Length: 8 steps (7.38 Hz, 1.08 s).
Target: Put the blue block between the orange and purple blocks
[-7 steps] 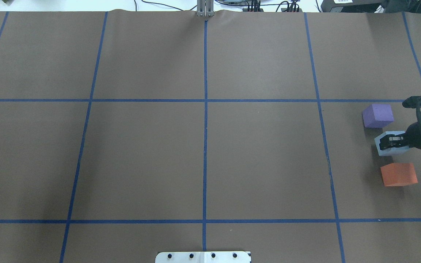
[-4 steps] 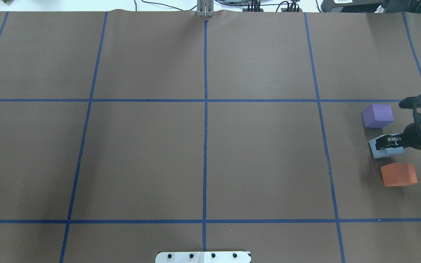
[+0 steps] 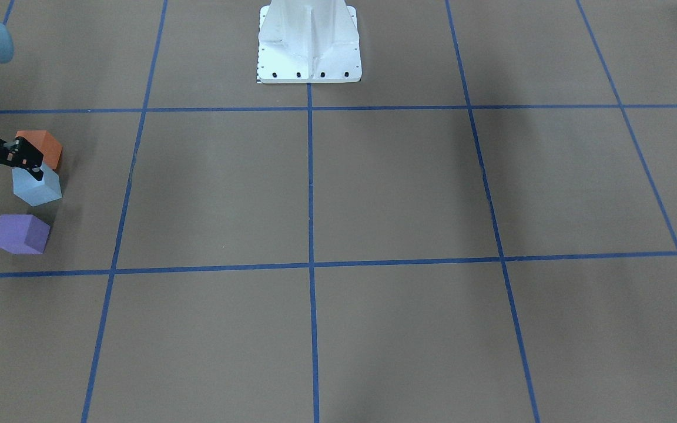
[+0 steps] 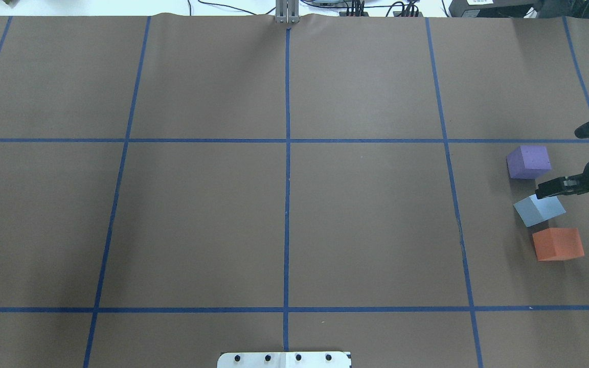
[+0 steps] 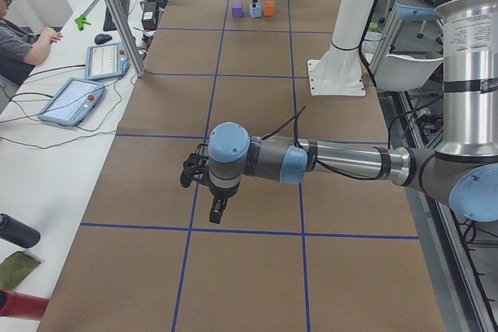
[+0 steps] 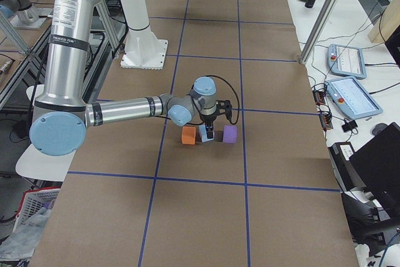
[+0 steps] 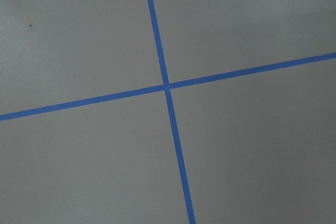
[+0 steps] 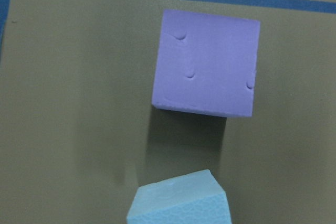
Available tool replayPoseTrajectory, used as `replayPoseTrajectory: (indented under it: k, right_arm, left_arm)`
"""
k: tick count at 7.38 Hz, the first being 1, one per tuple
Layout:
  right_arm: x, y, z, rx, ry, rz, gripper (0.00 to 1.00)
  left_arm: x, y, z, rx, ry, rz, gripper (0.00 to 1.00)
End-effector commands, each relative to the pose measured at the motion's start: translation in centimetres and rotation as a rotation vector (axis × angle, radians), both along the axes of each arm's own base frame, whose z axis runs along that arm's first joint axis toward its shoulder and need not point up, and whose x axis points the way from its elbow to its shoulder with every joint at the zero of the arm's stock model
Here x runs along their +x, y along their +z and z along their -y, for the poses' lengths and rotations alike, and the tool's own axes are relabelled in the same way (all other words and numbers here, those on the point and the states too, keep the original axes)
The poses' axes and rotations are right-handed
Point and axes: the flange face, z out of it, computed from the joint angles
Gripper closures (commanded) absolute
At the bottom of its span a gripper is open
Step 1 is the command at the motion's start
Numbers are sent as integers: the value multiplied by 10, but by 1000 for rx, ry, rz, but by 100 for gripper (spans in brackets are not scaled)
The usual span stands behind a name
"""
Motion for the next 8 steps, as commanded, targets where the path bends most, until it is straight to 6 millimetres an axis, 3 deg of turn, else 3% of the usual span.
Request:
replayPoseTrajectory:
  k: [1,3,4,5,8]
  right_arm:
    - [84,-2,17,40,-33,-3,0]
    - [180,2,16,60,-102,-68,0]
    - [199,6,19,46,-157,-83,0]
    - [200,24,4,-6,-155,-74,0]
    - [200,25,3,-14,-151,-65,0]
  left_arm:
    - [0,-1,0,3,0,0,0]
    - [0,-1,0,7,4,1,0]
    - [0,1,0,6,6,1,0]
    - [0,2,-1,-1,2,0,0]
    - [-1,9,-1,-28,-14,6,0]
